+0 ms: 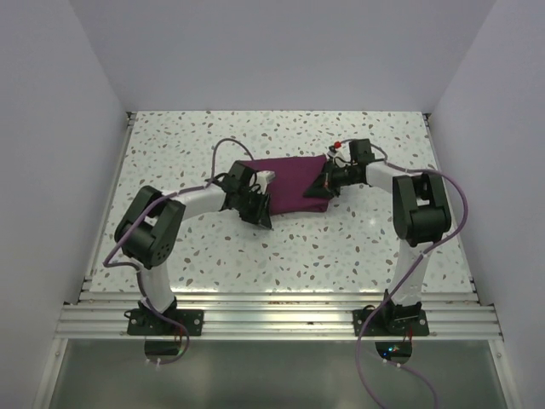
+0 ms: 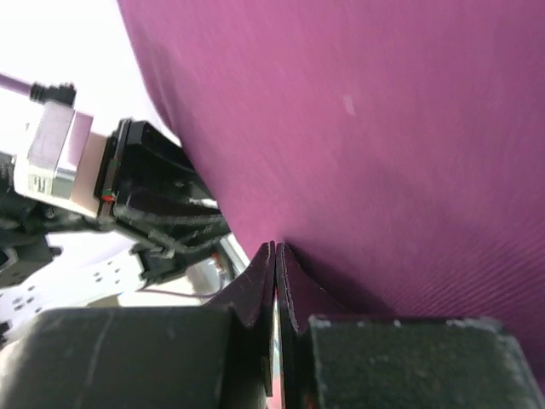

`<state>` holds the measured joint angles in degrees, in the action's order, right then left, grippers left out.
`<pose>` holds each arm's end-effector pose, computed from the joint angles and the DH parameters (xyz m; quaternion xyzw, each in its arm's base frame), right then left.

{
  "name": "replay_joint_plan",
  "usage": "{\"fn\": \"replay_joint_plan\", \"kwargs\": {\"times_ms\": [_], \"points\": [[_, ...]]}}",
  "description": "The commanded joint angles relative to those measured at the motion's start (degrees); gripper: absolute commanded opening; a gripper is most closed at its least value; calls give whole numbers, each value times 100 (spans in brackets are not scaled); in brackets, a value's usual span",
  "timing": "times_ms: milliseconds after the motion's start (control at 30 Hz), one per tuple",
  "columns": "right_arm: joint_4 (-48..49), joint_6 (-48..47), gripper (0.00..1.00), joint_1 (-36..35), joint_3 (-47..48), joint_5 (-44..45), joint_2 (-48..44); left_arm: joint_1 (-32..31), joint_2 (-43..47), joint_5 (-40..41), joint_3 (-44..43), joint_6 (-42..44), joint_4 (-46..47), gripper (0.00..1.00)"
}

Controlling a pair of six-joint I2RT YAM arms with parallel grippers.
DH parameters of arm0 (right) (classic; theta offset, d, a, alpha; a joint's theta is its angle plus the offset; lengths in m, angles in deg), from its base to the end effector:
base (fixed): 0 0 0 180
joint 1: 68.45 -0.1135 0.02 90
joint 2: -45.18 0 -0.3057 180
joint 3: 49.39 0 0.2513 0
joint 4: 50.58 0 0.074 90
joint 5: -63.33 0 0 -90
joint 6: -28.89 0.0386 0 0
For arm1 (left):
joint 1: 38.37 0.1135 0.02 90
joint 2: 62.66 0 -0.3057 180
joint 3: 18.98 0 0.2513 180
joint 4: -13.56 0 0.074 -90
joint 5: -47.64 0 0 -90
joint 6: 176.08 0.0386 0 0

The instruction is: Prepare the surgical pack

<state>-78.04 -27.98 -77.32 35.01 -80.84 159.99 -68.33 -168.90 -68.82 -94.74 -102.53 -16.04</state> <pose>0.4066 0.0951 0.1820 0.0566 0.8629 0.4968 0.0732 0.3174 -0.2028 0.1854 0.1693 0.9270 -0.3022 0.1438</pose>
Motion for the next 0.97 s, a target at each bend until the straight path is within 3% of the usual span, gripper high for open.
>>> {"fn": "replay_joint_plan", "kwargs": {"times_ms": [0, 233, 367, 400, 467, 500, 567, 600, 800, 933], "points": [[-944, -517, 0, 34, 622, 424, -54, 95, -3, 115, -221, 159, -116, 35], [-1913, -825, 2, 34, 290, 1101, -1204, 86, 1560, 114, 692, -253, -301, 62], [-2465, -913, 16, 34, -307, 1891, -2196, 95, 2659, 299, 1053, -517, -460, 78], [-2545, -930, 23, 25, -396, 2250, -2312, 86, 2774, 317, 1071, -639, -477, 99], [-2634, -983, 33, 25, -676, 2577, -2567, 104, 3002, 413, 1080, -745, -451, 99], [-2695, -983, 51, 25, -747, 2961, -2742, 113, 3056, 466, 1071, -850, -408, 100], [-2757, -1027, 74, 25, -905, 3158, -2927, 139, 3222, 623, 1080, -1009, -259, 99], [-2757, -1045, 98, 34, -959, 3219, -2989, 183, 3310, 668, 1106, -1227, -162, 99], [-2538, -861, 99, 34, -1433, 3668, -3543, 490, 3838, 1020, 1492, -2123, 322, 99], [-1619, -747, 99, 25, -2029, 3045, -3569, 946, 4206, 382, 2552, -2871, 1242, 99]]}}
